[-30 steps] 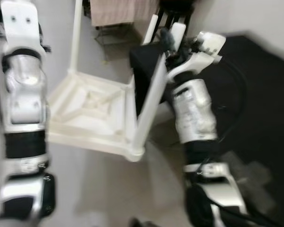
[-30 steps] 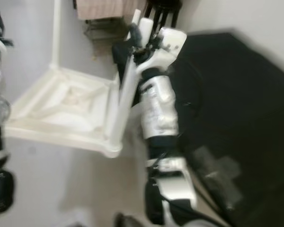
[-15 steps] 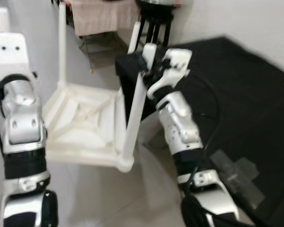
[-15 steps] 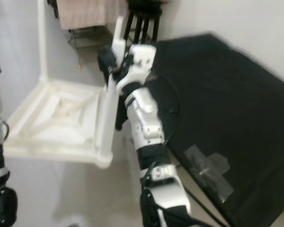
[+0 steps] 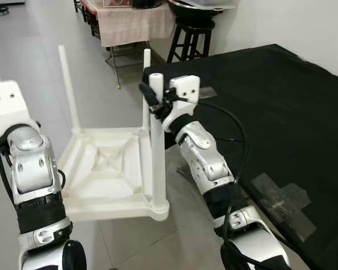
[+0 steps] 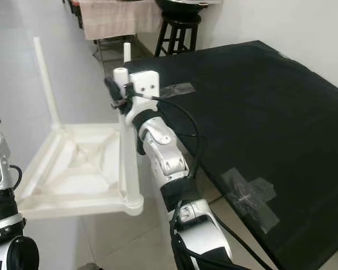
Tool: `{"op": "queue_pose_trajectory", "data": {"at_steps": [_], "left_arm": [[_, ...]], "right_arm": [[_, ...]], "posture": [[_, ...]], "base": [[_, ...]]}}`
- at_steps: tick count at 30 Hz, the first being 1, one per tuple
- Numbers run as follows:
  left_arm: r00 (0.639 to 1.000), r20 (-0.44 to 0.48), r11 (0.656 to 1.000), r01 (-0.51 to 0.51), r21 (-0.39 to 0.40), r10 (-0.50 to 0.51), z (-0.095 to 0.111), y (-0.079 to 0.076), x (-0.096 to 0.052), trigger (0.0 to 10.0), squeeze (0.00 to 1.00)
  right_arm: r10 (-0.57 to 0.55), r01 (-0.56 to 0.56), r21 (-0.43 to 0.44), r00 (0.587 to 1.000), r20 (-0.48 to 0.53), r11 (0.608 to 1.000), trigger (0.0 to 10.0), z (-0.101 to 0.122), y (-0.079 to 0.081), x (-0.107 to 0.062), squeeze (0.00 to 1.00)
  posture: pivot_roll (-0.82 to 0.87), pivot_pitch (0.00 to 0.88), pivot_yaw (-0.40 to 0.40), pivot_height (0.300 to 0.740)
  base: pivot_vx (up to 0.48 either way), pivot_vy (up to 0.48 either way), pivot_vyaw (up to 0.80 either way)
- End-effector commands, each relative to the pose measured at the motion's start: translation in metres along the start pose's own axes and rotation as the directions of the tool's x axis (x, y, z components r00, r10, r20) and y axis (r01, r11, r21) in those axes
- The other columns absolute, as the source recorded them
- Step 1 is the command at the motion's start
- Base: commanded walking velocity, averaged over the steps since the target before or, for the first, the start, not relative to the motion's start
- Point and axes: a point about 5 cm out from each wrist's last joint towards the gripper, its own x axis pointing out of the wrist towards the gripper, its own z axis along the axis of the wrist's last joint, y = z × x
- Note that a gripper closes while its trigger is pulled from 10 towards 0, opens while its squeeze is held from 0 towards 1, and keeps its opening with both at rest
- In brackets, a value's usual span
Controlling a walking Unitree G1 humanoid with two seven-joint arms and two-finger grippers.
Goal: Building children table
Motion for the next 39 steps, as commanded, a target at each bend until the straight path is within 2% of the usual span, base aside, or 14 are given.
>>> {"op": "queue_pose_trajectory", "data": {"at_steps": [1,12,26,28,30,31,32,33,34,35,36,37,38,39], "left_arm": [[0.958,0.239,0.959,0.208,-0.194,-0.159,0.059,-0.030,-0.032,10.0,0.00],[0.934,0.350,0.973,0.014,-0.229,0.069,0.085,0.015,-0.026,10.0,0.00],[0.670,0.740,0.972,0.131,-0.193,0.057,0.184,0.007,-0.051,10.0,0.00],[0.482,0.855,0.837,0.535,-0.114,-0.192,0.239,-0.027,-0.066,10.0,0.00],[0.482,0.855,0.837,0.535,-0.114,-0.192,0.239,-0.027,-0.066,10.0,0.00],[0.357,0.891,0.697,0.714,-0.067,-0.280,0.266,-0.042,-0.078,10.0,0.00],[0.191,0.898,0.468,0.883,0.019,-0.397,0.287,-0.062,-0.096,10.0,0.00],[0.191,0.898,0.468,0.883,0.019,-0.397,0.287,-0.062,-0.096,10.0,0.00],[0.047,0.888,0.267,0.960,0.087,-0.457,0.300,-0.078,-0.114,10.0,0.00],[0.047,0.888,0.267,0.960,0.087,-0.457,0.300,-0.078,-0.114,10.0,0.00],[-0.088,0.867,0.105,0.982,0.159,-0.490,0.307,-0.091,-0.131,10.0,0.00],[-0.088,0.867,0.105,0.982,0.159,-0.490,0.307,-0.091,-0.131,10.0,0.00],[-0.197,0.844,-0.062,0.979,0.192,-0.500,0.309,-0.101,-0.146,10.0,0.00],[-0.197,0.844,-0.062,0.979,0.192,-0.500,0.309,-0.101,-0.146,10.0,0.00]], "right_arm": [[0.758,-0.764,-0.091,0.645,-0.102,0.638,10.0,-0.009,0.101,-0.006,0.00],[0.764,-0.759,-0.131,0.645,-0.017,0.638,10.0,0.003,0.110,0.005,0.00],[0.548,-0.511,-0.211,0.816,0.187,0.833,10.0,0.056,0.067,0.036,0.00],[0.203,-0.105,-0.322,0.935,0.289,0.941,10.0,0.090,0.015,0.051,0.00],[0.203,-0.105,-0.322,0.935,0.289,0.941,10.0,0.090,0.015,0.051,0.00],[0.037,0.108,-0.371,0.931,0.363,0.922,10.0,0.108,-0.012,0.049,0.00],[-0.091,0.277,-0.391,0.898,0.431,0.878,10.0,0.124,-0.038,0.043,0.00],[-0.091,0.277,-0.391,0.898,0.431,0.878,10.0,0.124,-0.038,0.043,0.00],[-0.189,0.412,-0.410,0.855,0.484,0.813,10.0,0.137,-0.058,0.034,0.00],[-0.189,0.412,-0.410,0.855,0.484,0.813,10.0,0.137,-0.058,0.034,0.00],[-0.262,0.524,-0.441,0.808,0.527,0.729,10.0,0.147,-0.075,0.025,0.00],[-0.262,0.524,-0.441,0.808,0.527,0.729,10.0,0.147,-0.075,0.025,0.00],[-0.312,0.601,-0.452,0.765,0.563,0.659,10.0,0.155,-0.087,0.016,0.00],[-0.312,0.601,-0.452,0.765,0.563,0.659,10.0,0.155,-0.087,0.016,0.00]], "posture": [[0.13,0.000,-0.085,0.740],[0.16,0.000,-0.103,0.740],[0.17,0.000,-0.092,0.740],[0.18,0.000,-0.077,0.740],[0.18,0.000,-0.077,0.740],[0.18,0.000,-0.062,0.740],[0.17,0.000,-0.051,0.740],[0.17,0.000,-0.051,0.740],[0.16,0.000,-0.040,0.740],[0.16,0.000,-0.040,0.740],[0.14,0.000,-0.023,0.740],[0.14,0.000,-0.023,0.740],[0.14,0.000,-0.019,0.740],[0.14,0.000,-0.019,0.740]], "base": [[0.000,0.000,0.00],[0.000,0.000,0.00],[0.000,0.000,0.00],[0.000,0.000,0.00],[0.000,0.000,0.00],[0.000,0.000,0.00],[0.000,0.000,0.00],[0.000,0.000,0.00],[0.000,0.000,0.00],[0.000,0.000,0.00],[0.000,0.000,0.00],[0.000,0.000,0.00],[0.000,0.000,0.00],[0.000,0.000,0.00]]}}
